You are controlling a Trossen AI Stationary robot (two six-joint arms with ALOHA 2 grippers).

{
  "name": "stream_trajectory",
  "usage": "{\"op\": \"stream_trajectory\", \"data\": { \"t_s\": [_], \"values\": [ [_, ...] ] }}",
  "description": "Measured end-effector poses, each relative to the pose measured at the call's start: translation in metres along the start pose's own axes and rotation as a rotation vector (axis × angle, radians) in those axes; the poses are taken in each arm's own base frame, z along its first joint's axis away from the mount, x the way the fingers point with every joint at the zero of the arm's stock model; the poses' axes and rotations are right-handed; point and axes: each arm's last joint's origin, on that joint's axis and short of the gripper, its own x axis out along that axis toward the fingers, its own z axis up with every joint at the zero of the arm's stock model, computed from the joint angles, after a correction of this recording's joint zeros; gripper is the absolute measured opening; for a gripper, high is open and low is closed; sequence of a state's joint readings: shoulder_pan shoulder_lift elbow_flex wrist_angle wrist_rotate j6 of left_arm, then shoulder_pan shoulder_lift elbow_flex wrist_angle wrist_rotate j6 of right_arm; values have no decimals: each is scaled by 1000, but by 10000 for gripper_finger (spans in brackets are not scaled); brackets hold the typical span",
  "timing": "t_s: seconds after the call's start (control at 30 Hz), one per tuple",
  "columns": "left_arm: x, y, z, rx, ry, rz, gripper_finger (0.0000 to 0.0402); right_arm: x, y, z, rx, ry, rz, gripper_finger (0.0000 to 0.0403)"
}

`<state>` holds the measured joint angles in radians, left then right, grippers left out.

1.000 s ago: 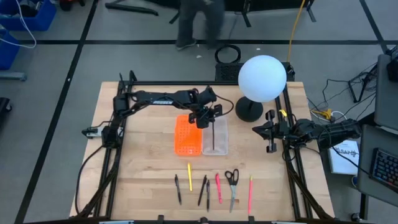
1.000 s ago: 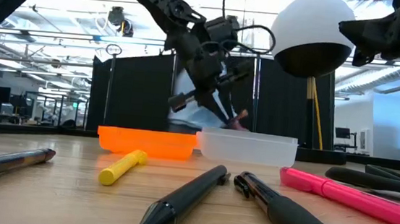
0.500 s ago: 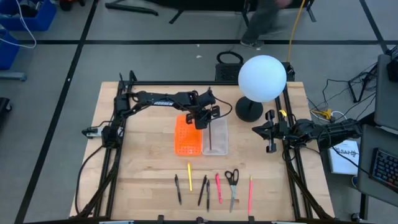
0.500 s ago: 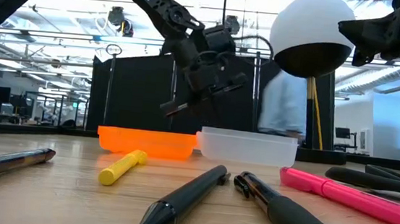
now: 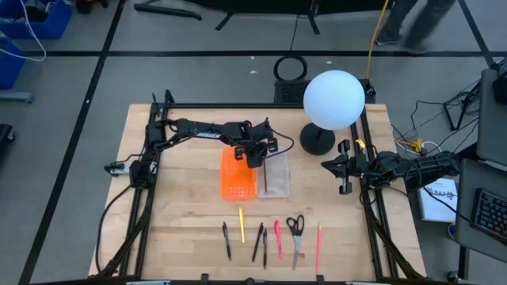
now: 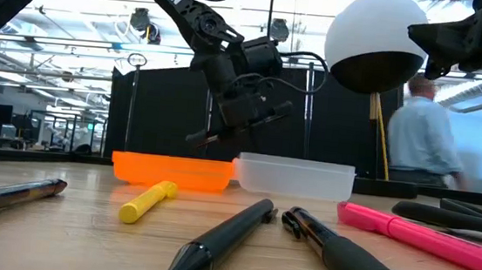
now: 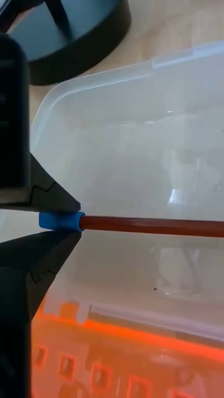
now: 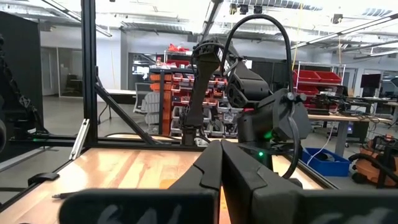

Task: Pick & place school supplies into a supply box
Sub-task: Put the brown pencil into the orange supply box, then put the pink pencil into the orange supply box

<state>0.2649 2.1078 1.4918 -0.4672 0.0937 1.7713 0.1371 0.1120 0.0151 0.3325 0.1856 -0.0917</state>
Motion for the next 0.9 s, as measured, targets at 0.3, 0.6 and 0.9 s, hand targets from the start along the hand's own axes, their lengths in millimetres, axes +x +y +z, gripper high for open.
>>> {"op": "stream_trajectory", "data": {
  "t_s": [0.3,0.6,0.9],
  "values": [
    [0,1,4,-13,57,-5,86,0,0,0,-2,0,0,0],
    [-38,23,37,116,283,37,87,0,0,0,0,-1,0,0],
    [-188,9,88,-21,93,142,38,0,0,-1,-4,9,4,0]
  ]
}}
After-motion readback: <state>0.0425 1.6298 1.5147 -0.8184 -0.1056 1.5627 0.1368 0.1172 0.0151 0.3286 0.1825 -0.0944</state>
